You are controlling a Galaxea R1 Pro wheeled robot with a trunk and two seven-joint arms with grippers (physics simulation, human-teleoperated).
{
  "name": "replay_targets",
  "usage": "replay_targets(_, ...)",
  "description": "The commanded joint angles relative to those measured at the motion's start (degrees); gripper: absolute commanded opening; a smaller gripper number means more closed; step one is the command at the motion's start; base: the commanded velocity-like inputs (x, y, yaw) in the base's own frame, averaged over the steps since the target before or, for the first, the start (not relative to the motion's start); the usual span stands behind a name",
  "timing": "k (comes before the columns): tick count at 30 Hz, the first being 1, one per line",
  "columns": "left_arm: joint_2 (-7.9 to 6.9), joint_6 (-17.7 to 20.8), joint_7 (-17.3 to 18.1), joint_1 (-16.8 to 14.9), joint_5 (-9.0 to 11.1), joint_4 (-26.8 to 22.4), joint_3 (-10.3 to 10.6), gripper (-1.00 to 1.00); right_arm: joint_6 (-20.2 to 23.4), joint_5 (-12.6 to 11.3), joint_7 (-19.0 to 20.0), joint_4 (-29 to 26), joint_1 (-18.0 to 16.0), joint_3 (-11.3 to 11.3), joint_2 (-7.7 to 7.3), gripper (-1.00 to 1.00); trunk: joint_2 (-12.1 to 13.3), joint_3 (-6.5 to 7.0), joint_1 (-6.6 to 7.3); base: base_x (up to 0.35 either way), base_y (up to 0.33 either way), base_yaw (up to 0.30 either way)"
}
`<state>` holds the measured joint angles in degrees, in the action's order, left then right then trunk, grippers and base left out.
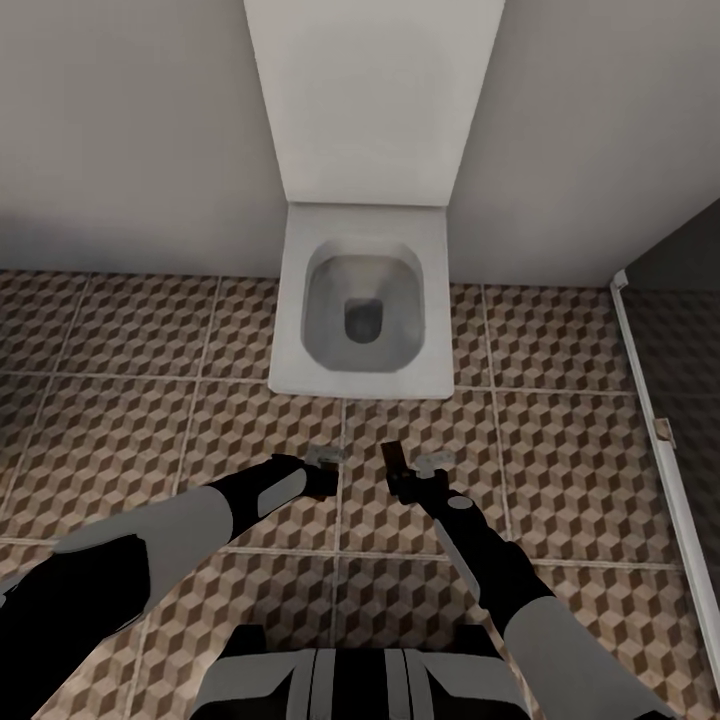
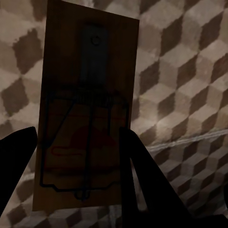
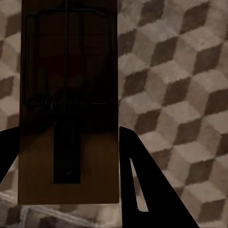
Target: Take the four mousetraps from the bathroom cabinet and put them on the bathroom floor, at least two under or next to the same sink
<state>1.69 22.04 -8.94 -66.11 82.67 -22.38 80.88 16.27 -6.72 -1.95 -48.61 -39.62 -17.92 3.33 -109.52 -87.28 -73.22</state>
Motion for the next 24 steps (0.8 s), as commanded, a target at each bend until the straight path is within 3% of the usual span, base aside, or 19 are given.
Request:
replay_targets(1,-0.02,0.02,-0.51,-0.07,0.56,-0.12,0.33,-1.00,0.26,-0.75,-0.16,-0.08,-0.02,-0.10,-0.01,-1.00,-0.43,-0.21,-0.22,0.000,0.000,0.000)
replay_targets(21,-0.11,0.05,-0.51,-0.07,0.56,-0.12,0.33,-1.00,0.26,-0.75,-0.24,0.01,-0.02,-0.10,0.04,-1.00,-8.45,-3.80,-4.61,0.000,0.000,0.000)
replay_targets(24,-0.11,0.07,-0.53,-0.07,0.56,-0.12,0.33,-1.00,0.26,-0.75,-0.24,0.01,-0.02,-0.10,0.03,-1.00,-8.45,-3.80,-4.61,0.000,0.000,0.000)
